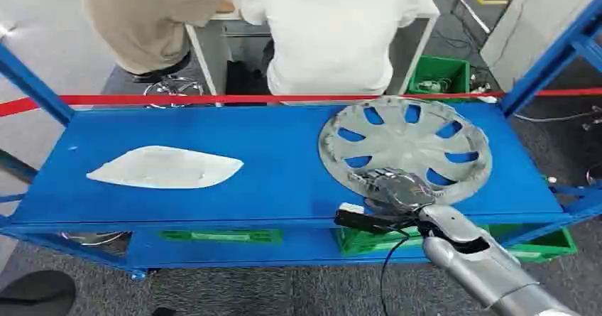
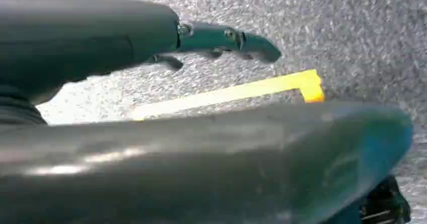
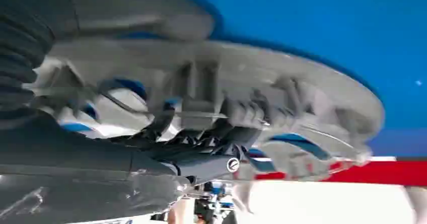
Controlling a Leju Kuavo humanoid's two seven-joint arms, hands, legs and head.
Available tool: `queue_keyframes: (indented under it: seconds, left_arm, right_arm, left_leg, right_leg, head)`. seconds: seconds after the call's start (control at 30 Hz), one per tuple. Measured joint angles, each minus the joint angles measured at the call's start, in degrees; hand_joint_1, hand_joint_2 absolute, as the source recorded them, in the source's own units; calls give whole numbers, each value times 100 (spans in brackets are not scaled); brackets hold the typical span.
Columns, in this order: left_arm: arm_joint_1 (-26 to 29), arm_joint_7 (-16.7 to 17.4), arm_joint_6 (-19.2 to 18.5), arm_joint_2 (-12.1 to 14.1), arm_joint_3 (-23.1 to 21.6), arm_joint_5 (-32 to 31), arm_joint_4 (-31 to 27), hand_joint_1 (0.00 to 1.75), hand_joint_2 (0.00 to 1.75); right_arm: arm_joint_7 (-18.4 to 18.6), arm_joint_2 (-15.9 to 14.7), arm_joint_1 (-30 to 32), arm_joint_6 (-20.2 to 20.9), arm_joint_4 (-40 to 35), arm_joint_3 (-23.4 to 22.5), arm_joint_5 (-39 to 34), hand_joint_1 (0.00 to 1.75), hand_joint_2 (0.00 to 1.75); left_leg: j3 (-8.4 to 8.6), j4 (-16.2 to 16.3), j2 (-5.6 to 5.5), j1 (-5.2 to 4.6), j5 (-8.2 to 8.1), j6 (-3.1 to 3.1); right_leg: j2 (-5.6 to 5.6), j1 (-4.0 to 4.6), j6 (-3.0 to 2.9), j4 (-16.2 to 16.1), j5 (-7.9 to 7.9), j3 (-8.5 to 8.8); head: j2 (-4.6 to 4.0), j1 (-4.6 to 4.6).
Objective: Take the parts from the cabinet and place them on the table.
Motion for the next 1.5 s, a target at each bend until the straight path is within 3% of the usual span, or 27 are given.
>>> queue_keyframes:
  seconds: [0.07, 0.13, 0.17, 0.2, 0.23, 0.27, 0.3, 0.33, 0.4, 0.43, 0.47, 0.6, 0.67, 0.73, 0.77, 0.8, 0.83, 0.9, 0.93, 1.07, 1.13, 1.23, 1.3, 1.37, 1.43, 1.47, 1.5]
  left_arm:
    - [-6, -7, -4, 0, 13, 0, 0, 0, 0]
    - [-23, -17, -4, 4, 22, 0, 0, 0, 0]
    - [-29, -24, -9, 2, 26, 0, 0, 0, 0]
    - [-28, -33, -11, -4, 33, -4, 0, 0, 0]
    - [-19, -35, -11, -11, 44, -22, 0, 0, 0]
    - [-8, -39, -11, -15, 59, -22, 0, 0, 0]
    - [-1, -44, -11, -15, 66, -24, 0, 0, 0]
    - [-2, -50, -11, -13, 70, -35, 0, 0, 0]
    - [-9, -59, -11, -4, 72, -35, 0, 0, 0]
    - [-14, -61, -11, -7, 72, -35, 0, 0, 0]
    - [-28, -66, -11, -11, 72, -35, 0, 0, 0]
    - [-17, -68, -11, -13, 74, -35, 0, 0, 0]
    - [-27, -68, -7, -7, 76, -35, 0, 0, 0]
    - [-16, -68, -7, -7, 79, -35, 0, 0, 0]
    - [-11, -68, -7, -7, 79, -35, 0, 0, 0]
    - [-10, -70, -9, -7, 81, -35, 0, 0, 0]
    - [-6, -175, -75, -7, 81, -28, 0, 0, 0]
    - [-1, -530, -219, 0, 83, 0, 0, 0, 0]
    - [1, -627, -234, 2, 83, -4, 0, 0, 0]
    - [20, -706, -173, 2, 81, -66, 0, 0, 0]
    - [21, -719, -125, 20, 81, -105, 0, 0, 0]
    - [22, -728, -109, 17, 79, -144, 0, 0, 0]
    - [60, -854, -118, 24, 76, -153, 0, 0, 0]
    - [65, -933, -129, 59, 76, -144, 0, 0, 0]
    - [64, -957, -129, 79, 76, -133, 0, 0, 0]
    - [62, -968, -131, 68, 76, -129, 2, 0, 0]
    - [54, -977, -131, 66, 76, -116, 4, 0, 0]
  right_arm:
    - [0, 2, -15, -20, 15, -7, 31, 70, 175]
    - [0, 39, -69, -20, 35, -11, 63, 82, 175]
    - [13, 42, -87, -15, 57, -13, 92, 98, 175]
    - [41, 57, -89, -7, 81, -11, 116, 134, 175]
    - [55, 63, -94, 0, 107, -11, 131, 155, 175]
    - [72, 77, -110, 11, 127, -13, 157, 155, 175]
    - [83, 92, -124, 33, 144, -11, 181, 155, 175]
    - [105, 103, -131, 37, 162, -11, 210, 155, 175]
    - [116, 105, -166, 50, 181, -11, 225, 155, 175]
    - [120, 105, -188, 57, 192, -11, 234, 155, 175]
    - [125, 105, -203, 59, 199, -13, 240, 155, 175]
    - [144, 107, -200, 68, 238, -13, 245, 155, 175]
    - [146, 107, -204, 68, 260, -13, 251, 155, 175]
    - [144, 109, -195, 70, 284, -9, 253, 155, 175]
    - [144, 111, -191, 68, 293, -7, 253, 155, 175]
    - [144, 111, -190, 70, 299, -7, 253, 155, 175]
    - [144, 111, -192, 70, 308, -7, 253, 155, 175]
    - [140, 111, -196, 74, 308, -11, 251, 155, 175]
    - [127, 111, -196, 74, 308, -11, 249, 155, 175]
    - [92, 111, -190, 48, 293, -24, 218, 155, 175]
    - [92, 111, -181, 48, 240, -77, 210, 155, 175]
    - [51, 111, -133, 33, 214, -120, 171, 155, 175]
    - [-111, 111, -75, 87, 175, -188, -54, 155, 175]
    - [-289, 109, 17, 127, 88, -293, -305, 155, 175]
    - [-589, 105, 135, 155, -56, -399, -672, 155, 175]
    - [-713, 94, 207, 151, -158, -470, -818, 155, 175]
    - [-785, 92, 262, 151, -254, -529, -899, 155, 175]
  left_leg:
    - [14, -29, 1, 19, 0, -75]
    - [-101, 209, 21, 0, -219, -123]
    - [-307, 619, 21, 0, -448, -129]
    - [-557, 1130, 21, 0, -674, -132]
    - [-745, 1515, 21, -2, -801, -134]
    - [-836, 1685, 21, -1, -791, -132]
    - [-812, 1628, 21, 0, -685, -127]
    - [-661, 1319, 22, 2, -432, -114]
    - [-194, 422, 26, 11, 9, -104]
    - [-61, 137, 26, 15, 14, -112]
    - [-27, 33, 1, 22, -34, -60]
    - [-47, 32, 9, 32, 13, 105]
    - [-45, 33, 9, 29, 11, 158]
    - [-47, 36, 10, 17, 4, 175]
    - [-45, 37, 11, 14, 3, 176]
    - [-38, 38, 10, 12, 0, 178]
    - [-28, 38, 9, 12, -4, 177]
    - [16, 38, 3, 18, -29, 146]
    - [26, 37, 0, 15, -40, 126]
    - [11, 7, -8, -3, -11, 0]
    - [2, 54, 6, -7, -92, -69]
    - [-575, 1241, 13, -9, -736, -112]
    - [-814, 1720, 13, -9, -816, -131]
    - [-613, 1279, 16, 3, -421, -130]
    - [-136, 336, 25, 40, 40, -150]
    - [-36, 116, 16, 37, -23, -165]
    - [-55, 106, -3, 41, -54, -59]
  right_leg:
    - [5, 4, -92, -23, 15, -3]
    - [-6, -18, -156, -51, 36, 16]
    - [-18, -14, -190, -51, 35, 6]
    - [-25, -7, -199, -51, 32, -1]
    - [-26, -2, -203, -51, 34, -7]
    - [-25, 0, -203, -50, 34, -6]
    - [-24, -2, -202, -50, 34, -3]
    - [-20, -7, -198, -49, 37, 4]
    - [-5, -19, -162, -44, 38, 18]
    - [10, 23, -121, -24, 33, 3]
    - [26, 34, -98, 16, 22, -36]
    - [22, 6, 34, -58, 49, -39]
    - [-20, 2, 83, 464, -298, -248]
    - [-21, 1, 106, 1433, -716, -697]
    - [-21, 1, 108, 1735, -794, -842]
    - [-21, 1, 102, 1762, -729, -865]
    - [-21, 2, 90, 1516, -538, -753]
    - [-23, -1, 63, 467, -20, -223]
    - [-26, -2, 52, 60, 48, -35]
    - [-2, 45, -58, 0, 3, -2]
    - [-15, -4, -137, -71, 44, 42]
    - [-49, -10, -188, -76, 39, 29]
    - [-49, -9, -189, -75, 38, 28]
    - [-48, -20, -180, -73, 39, 35]
    - [-30, -33, -129, -55, 30, 41]
    - [-13, 23, -77, 6, 10, -1]
    - [2, 19, -53, 14, 19, -35]
  head:
    - [2, -2]
    - [0, -44]
    - [0, -70]
    - [0, -66]
    - [0, -70]
    - [0, -68]
    - [0, -72]
    - [0, -76]
    - [0, -79]
    - [0, -92]
    - [2, -96]
    - [2, -74]
    - [2, -11]
    - [0, -4]
    - [2, -4]
    - [0, -4]
    - [0, -2]
    - [0, -2]
    - [0, 4]
    - [2, -9]
    - [2, -15]
    - [0, -68]
    - [0, -70]
    - [0, -74]
    - [0, -76]
    - [0, -98]
    - [2, -85]
